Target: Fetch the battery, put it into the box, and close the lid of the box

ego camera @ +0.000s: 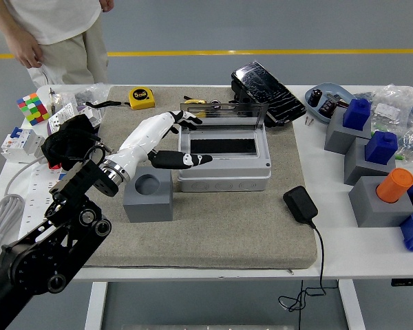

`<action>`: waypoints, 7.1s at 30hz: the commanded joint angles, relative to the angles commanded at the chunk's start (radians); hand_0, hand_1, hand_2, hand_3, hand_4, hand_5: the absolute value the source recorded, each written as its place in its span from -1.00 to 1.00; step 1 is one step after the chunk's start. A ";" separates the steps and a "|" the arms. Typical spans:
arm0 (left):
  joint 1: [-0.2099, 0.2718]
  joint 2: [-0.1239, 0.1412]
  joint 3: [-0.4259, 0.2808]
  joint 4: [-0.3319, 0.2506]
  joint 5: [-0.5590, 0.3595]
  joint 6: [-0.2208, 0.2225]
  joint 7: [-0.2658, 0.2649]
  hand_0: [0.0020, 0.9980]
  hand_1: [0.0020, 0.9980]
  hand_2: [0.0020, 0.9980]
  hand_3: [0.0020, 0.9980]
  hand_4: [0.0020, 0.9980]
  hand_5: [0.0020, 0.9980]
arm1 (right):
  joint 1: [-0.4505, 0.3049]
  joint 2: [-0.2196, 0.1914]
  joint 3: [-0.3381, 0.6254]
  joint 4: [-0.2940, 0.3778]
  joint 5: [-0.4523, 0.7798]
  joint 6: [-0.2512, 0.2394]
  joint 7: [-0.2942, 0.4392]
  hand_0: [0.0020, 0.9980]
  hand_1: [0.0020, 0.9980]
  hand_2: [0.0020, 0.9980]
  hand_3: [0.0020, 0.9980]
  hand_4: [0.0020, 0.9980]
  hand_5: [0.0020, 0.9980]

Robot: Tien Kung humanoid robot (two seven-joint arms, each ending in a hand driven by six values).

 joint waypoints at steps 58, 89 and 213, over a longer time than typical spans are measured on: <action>-0.142 0.030 0.322 -0.017 -0.096 -0.067 0.087 0.08 0.49 0.53 0.56 1.00 0.09 | -0.008 -0.004 -0.056 0.000 0.052 0.000 0.012 0.27 0.29 0.34 0.20 0.98 0.13; 0.280 0.010 -0.284 -0.129 -0.619 0.096 -0.282 0.12 0.47 0.45 0.49 1.00 0.08 | 0.004 -0.015 0.009 0.000 0.012 -0.004 0.005 0.27 0.30 0.34 0.20 0.99 0.13; 0.326 0.036 -0.369 -0.186 -0.615 0.035 -0.242 0.01 0.34 0.39 0.41 1.00 0.08 | 0.030 -0.020 0.016 0.000 0.018 -0.009 0.014 0.31 0.35 0.37 0.15 0.97 0.17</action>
